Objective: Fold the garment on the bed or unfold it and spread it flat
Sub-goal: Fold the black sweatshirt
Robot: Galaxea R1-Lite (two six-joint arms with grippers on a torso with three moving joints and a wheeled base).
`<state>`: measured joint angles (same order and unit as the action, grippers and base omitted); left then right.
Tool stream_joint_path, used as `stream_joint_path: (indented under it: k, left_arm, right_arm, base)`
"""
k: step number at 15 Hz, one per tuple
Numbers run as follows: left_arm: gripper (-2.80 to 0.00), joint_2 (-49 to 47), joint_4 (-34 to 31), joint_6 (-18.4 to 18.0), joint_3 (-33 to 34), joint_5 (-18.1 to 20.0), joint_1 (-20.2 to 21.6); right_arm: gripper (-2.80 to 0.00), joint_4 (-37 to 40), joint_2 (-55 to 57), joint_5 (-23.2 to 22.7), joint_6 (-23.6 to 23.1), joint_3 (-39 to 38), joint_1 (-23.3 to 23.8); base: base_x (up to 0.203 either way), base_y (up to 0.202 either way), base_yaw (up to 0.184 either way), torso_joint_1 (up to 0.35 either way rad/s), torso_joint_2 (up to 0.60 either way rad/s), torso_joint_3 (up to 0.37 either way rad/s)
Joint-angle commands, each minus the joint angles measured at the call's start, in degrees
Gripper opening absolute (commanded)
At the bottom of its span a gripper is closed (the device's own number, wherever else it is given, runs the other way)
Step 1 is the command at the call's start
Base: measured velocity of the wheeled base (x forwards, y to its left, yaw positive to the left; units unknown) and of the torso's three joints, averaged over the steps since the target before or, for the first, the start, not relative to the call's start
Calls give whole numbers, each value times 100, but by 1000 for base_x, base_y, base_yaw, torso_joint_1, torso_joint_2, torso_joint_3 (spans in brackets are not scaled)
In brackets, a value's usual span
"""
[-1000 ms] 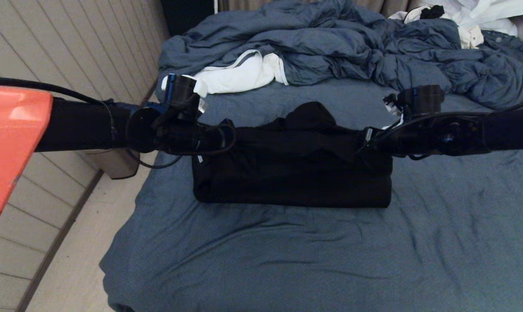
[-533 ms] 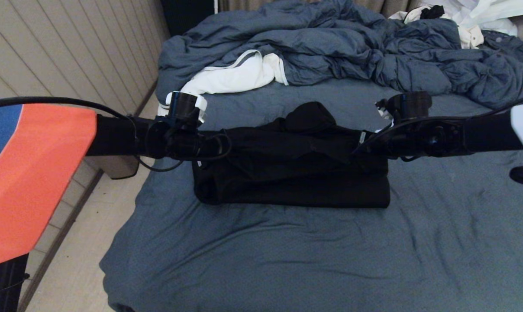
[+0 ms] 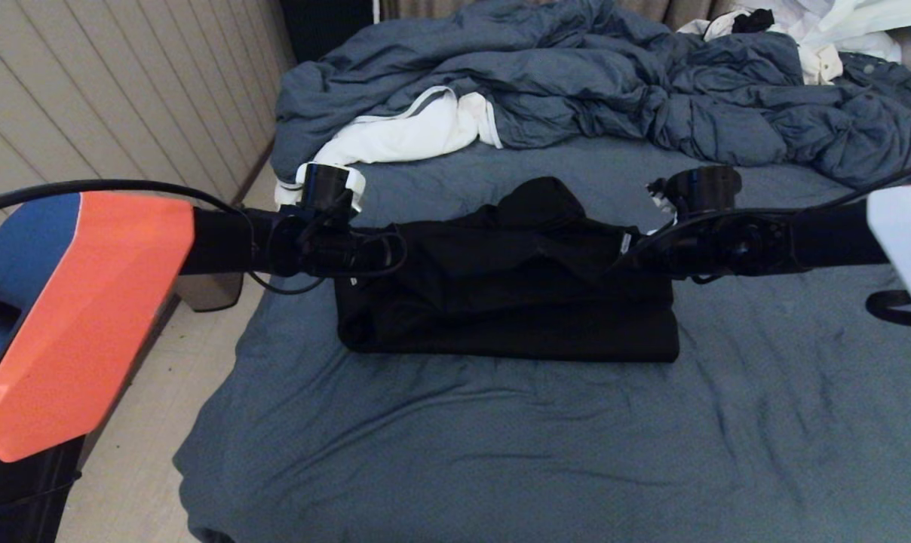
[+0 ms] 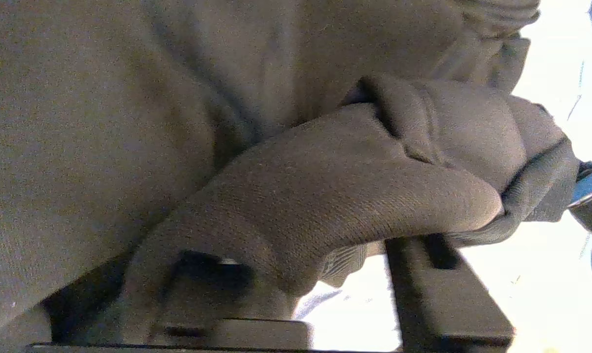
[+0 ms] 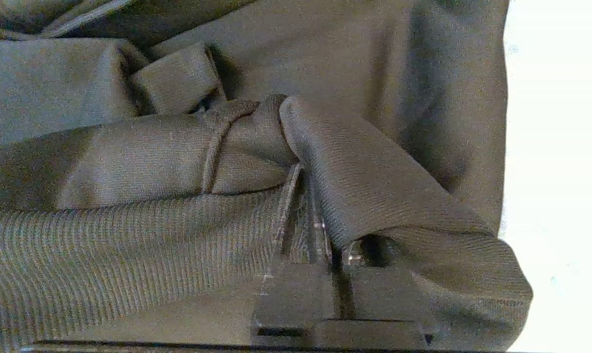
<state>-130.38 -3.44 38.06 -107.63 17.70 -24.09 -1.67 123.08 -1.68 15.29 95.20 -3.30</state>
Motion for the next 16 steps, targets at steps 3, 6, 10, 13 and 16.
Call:
stream_joint_path:
  k: [3,6,10,13,16]
  left_arm:
    - [0,126,-14,-64,-144,-4,9]
    - [0,395,-34,-182,-189,-13,115]
    - [0,699,-293,-165,-176,-34,238]
    - [0,1063,-442,-167,-17,-40,240]
    - [0,1349,-602,-173,157,-47,245]
  right_arm:
    - [0,-9,-67,-8,3,149,-4]
    - [0,-1,-262,-10,1,157,4]
    - [0,0,-519,-17,18,154,164]
    - [0,9,-732,-25,9,255,349]
    - [0,18,-778,-25,18,231,418]
  base:
    - [0,0,0,0,0,0]
    - [0,0,0,0,0,0]
    - [0,0,0,0,0,0]
    - [0,0,0,0,0,0]
    - [0,0,0,0,0,0]
